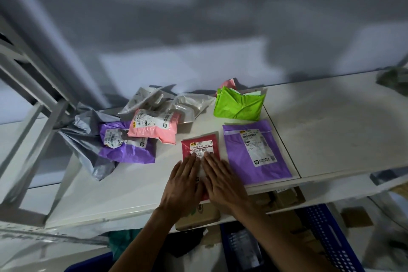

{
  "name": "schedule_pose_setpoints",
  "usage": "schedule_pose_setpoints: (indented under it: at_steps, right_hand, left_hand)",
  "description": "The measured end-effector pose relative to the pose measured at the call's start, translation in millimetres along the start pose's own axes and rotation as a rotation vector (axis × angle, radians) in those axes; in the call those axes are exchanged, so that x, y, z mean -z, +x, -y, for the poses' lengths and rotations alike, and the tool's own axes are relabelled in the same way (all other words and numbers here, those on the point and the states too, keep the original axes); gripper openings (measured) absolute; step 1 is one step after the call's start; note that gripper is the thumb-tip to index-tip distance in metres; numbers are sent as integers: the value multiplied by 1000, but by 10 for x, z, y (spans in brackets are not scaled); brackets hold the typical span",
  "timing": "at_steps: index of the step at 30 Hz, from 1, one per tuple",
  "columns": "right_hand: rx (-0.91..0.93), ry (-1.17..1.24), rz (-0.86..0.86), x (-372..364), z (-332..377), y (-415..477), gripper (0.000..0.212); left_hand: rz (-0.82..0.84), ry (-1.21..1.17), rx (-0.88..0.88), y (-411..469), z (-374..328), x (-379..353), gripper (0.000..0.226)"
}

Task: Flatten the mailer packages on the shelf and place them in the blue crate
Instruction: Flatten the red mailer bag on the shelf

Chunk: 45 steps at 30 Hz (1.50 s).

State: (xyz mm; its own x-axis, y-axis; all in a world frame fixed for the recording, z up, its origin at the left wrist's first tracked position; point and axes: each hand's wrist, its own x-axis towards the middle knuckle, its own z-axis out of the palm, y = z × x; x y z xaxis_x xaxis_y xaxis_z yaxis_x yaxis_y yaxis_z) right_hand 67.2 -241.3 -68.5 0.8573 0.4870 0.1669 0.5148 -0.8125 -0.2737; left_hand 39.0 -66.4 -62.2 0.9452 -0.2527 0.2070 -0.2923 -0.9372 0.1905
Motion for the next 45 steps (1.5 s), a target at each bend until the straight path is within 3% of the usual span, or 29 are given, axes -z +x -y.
schedule_pose_setpoints:
  at_steps: [8, 15, 19, 21, 25, 29, 33, 37, 41, 45]
  right_hand:
    - [30, 12, -7, 14, -5, -32, 58]
    - [4, 6, -27, 7, 7, -17, 58]
    - [20, 17, 9, 33, -7, -24, 59]
    - [28, 80, 16, 63, -25, 2, 57]
    - [-80, 337, 2, 192, -42, 155, 57]
    - [-24, 381, -62, 296, 127, 324, 55]
    - [-54, 413, 30, 383, 218, 520, 57]
    - [34, 367, 129, 295, 227, 501, 54]
    - [117, 294, 89, 110, 175, 378, 62]
    - [116, 262, 130, 86, 157, 429, 81]
  left_hand:
    - [-12, -15, 88, 209, -98, 78, 43]
    - [68, 11, 101, -25, -17, -44, 62]
    - [25, 46, -57, -257, -154, -11, 58]
    - [-21, 80, -107, -361, -257, -27, 55]
    - [-28, 83, -40, -327, -356, 19, 55]
    - [25, 12, -87, -95, -445, 132, 56]
    - [-26, -114, -8, 53, -534, 190, 54]
    - [-74, -127, 125, -43, -612, -9, 52]
    - [-149, -57, 161, -110, -546, -168, 53]
    - [-47, -18, 150, -119, -485, -283, 62]
